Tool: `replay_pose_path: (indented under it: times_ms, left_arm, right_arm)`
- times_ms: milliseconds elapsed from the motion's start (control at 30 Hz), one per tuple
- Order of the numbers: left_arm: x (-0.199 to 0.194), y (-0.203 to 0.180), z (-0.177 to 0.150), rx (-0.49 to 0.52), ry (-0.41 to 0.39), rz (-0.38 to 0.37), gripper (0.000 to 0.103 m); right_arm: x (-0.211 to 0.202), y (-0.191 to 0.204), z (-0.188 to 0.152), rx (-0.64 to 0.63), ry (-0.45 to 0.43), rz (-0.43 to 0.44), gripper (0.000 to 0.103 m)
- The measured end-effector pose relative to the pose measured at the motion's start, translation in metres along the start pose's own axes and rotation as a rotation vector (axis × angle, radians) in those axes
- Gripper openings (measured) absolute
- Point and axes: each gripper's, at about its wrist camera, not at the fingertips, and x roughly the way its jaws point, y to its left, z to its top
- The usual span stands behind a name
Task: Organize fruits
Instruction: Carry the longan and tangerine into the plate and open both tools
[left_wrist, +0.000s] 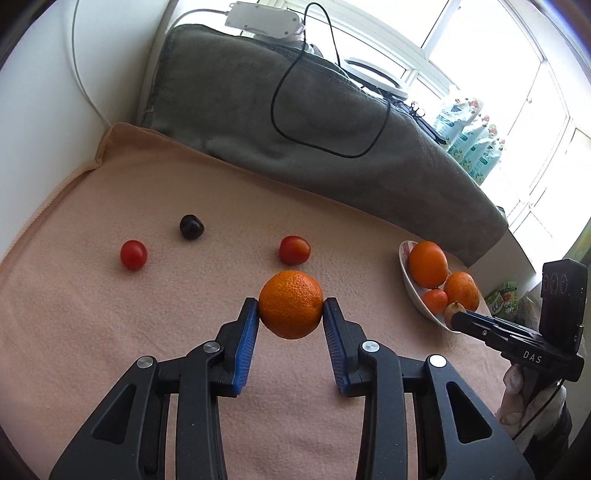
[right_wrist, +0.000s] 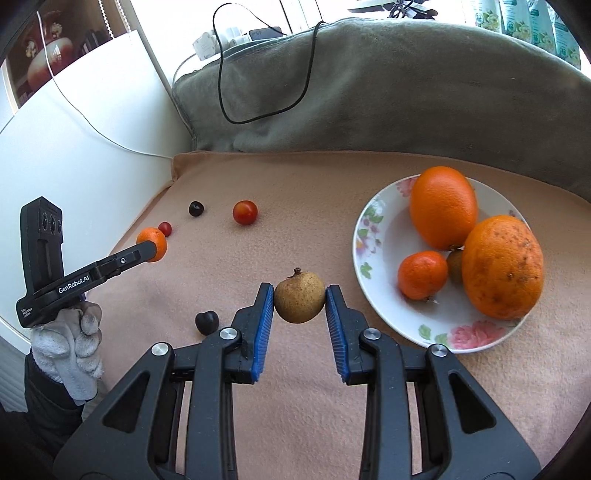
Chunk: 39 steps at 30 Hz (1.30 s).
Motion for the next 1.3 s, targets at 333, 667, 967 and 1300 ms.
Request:
replay_pose_path:
  times_ms: [333,667,967,1300]
  left_arm:
    - [0.03,-0.053,0.009,0.071,0.031,-0.086,0.034]
    - [0.056,-0.097,0.014,0.133,0.061,-0.137,0.034]
    - [0.084,-0.133,0.022,0.194,0.096,-0.172,0.034]
    - [0.105,-0.152,0.029,0.221,0.124,-0.191,0.034]
  right_arm:
    - [-0.03,-0.037,-0.015,0.054,-0.051,-0.086,0.03]
    - [-0.028,-0.056,-0.024,0.086,-0.046,-0.111,0.03]
    - [-0.026,-0.045,-0.021,0.015,-0.068,-0.171,0.03]
    - [-0.02,-0.037,-0.015,-0.056,-0.064,-0.227,0.031]
